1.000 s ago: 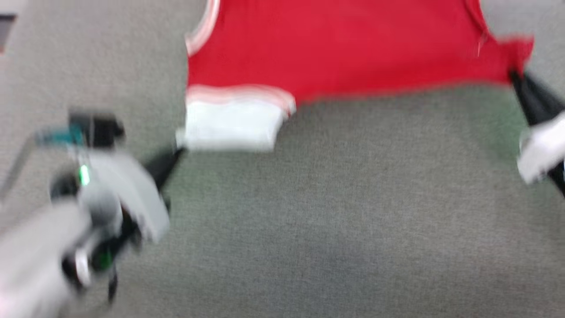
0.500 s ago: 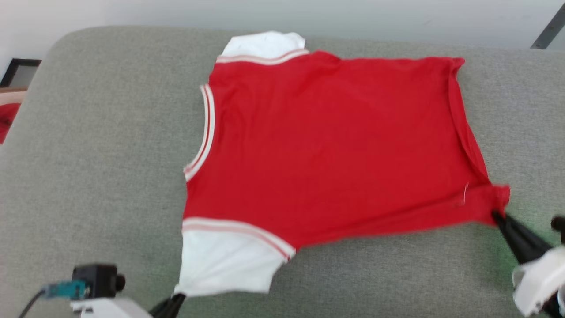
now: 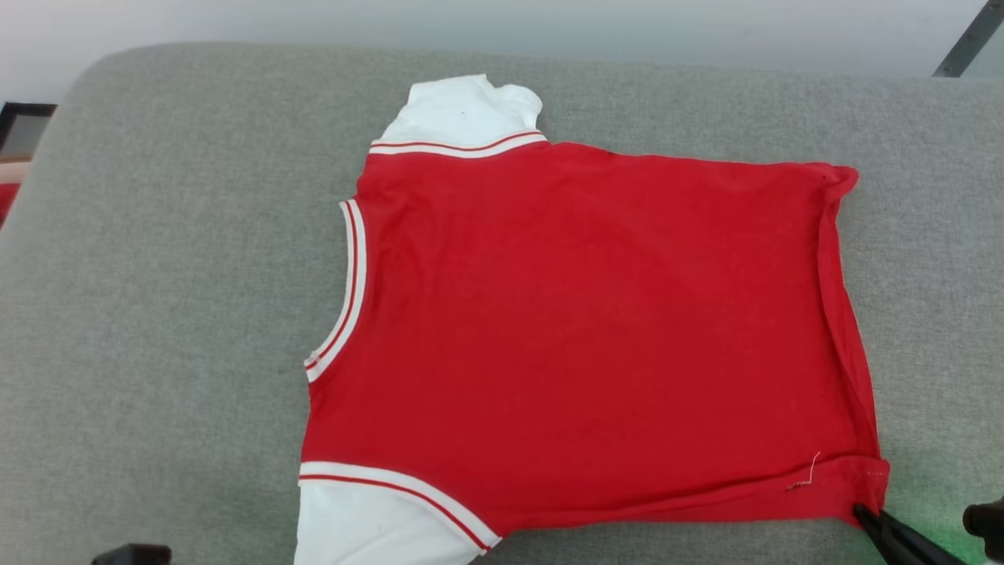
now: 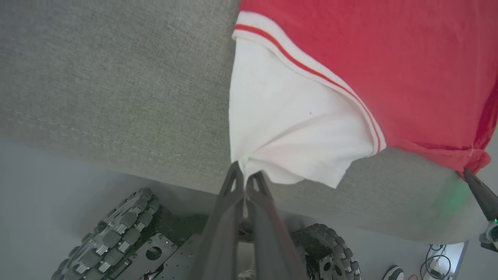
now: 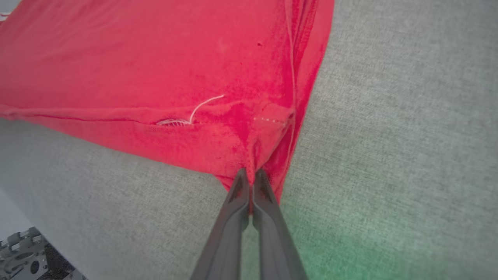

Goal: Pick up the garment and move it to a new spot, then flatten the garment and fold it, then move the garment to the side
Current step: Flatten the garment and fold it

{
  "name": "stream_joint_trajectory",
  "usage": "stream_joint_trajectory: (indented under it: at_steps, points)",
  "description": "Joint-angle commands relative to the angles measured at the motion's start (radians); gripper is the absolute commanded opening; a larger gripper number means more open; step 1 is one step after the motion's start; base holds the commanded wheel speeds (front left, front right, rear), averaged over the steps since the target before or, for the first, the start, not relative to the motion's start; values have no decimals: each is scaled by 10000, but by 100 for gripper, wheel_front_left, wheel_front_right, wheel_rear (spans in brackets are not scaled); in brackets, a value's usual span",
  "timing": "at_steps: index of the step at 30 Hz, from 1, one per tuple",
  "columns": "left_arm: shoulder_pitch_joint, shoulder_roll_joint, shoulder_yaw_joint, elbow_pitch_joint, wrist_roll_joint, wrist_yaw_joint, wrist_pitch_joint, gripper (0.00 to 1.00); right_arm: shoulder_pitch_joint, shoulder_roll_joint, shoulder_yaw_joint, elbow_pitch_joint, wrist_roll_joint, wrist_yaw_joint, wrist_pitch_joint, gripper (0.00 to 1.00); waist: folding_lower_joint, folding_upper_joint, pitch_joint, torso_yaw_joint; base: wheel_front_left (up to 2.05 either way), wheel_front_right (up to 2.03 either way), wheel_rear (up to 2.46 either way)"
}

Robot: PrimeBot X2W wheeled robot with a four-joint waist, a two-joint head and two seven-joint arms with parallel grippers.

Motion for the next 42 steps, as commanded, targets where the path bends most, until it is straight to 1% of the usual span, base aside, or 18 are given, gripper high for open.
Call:
stream_joint_trajectory:
  at_steps: [1, 6, 10, 13, 16, 18, 19, 22, 25, 28, 30, 36, 39, 40, 41, 42]
  points:
    - [110, 100, 100, -58, 30, 94, -45, 0, 149, -38, -51, -73, 47, -10, 62, 0, 0, 0, 45, -37, 0, 0, 0]
    - [-79, 452, 616, -590, 626, 382, -71, 0, 179, -70, -301, -747, 215, -10, 325, 0, 0, 0, 195, -200, 0, 0, 0]
    - [-602, 977, 920, -1137, 1276, 727, -40, 0, -184, 28, -619, -1261, 334, -10, 633, 0, 0, 0, 310, -372, 0, 0, 0]
    - [-1228, 1426, 1085, -1354, 1780, 886, 300, 0, -588, 71, -772, -1588, 239, -10, 999, 0, 0, 0, 418, -504, 0, 0, 0]
    - [-2043, 1714, 1204, -1298, 2297, 754, 900, 0, -1189, 202, -804, -1791, 192, -10, 1427, 0, 0, 0, 567, -637, 0, 0, 0]
    - [-2654, 1859, 1266, -1103, 2668, 540, 1420, 0, -1683, 303, -766, -1821, 103, -10, 1713, 0, 0, 0, 688, -711, 0, 0, 0]
    - [-2964, 1843, 1304, -960, 2839, 384, 1669, 0, -1929, 356, -743, -1819, 66, -10, 1845, 0, 0, 0, 764, -743, 0, 0, 0]
    - [-3871, 1709, 1291, -347, 3395, -132, 2502, 0, -2608, 514, -698, -1632, -141, -10, 2162, 0, 0, 0, 996, -779, 0, 0, 0]
    - [-4730, 1261, 1144, 465, 3891, -684, 3300, 0, -3171, 680, -662, -1377, -342, -10, 2398, 0, 0, 0, 1253, -804, 0, 0, 0]
    - [-5409, 632, 853, 1435, 4314, -1200, 4012, 0, -3574, 834, -684, -1052, -515, -10, 2610, 0, 0, 0, 1479, -830, 0, 0, 0]
    - [-5744, 151, 681, 2022, 4381, -1503, 4341, 0, -3757, 981, -749, -831, -617, -10, 2747, 0, 0, 0, 1609, -853, 0, 0, 0]
    - [-6168, -755, 260, 3583, 4442, -2141, 4965, 0, -4114, 1347, -767, -460, -749, -10, 3243, 0, 0, 0, 1828, -922, 0, 0, 0]
    - [-6236, -1023, 180, 4078, 4387, -2370, 5053, 0, -4195, 1485, -743, -466, -708, -11, 3427, 0, 0, 0, 1862, -915, 0, 0, 0]
    - [-6240, -1107, 190, 4188, 4322, -2428, 5044, 0, -4236, 1509, -735, -492, -703, -11, 3487, 8, 0, 0, 1856, -904, 0, 0, 0]
    - [-6236, -1176, 197, 4277, 4293, -2450, 5029, 1, -4275, 1518, -698, -516, -682, -11, 3542, 20, 0, 0, 1841, -890, 0, 0, 0]
    - [-6236, -1214, 194, 4335, 4282, -2469, 5028, 15, -4310, 1520, -692, -541, -660, -9, 3603, 35, 0, 0, 1818, -873, 0, 0, 0]
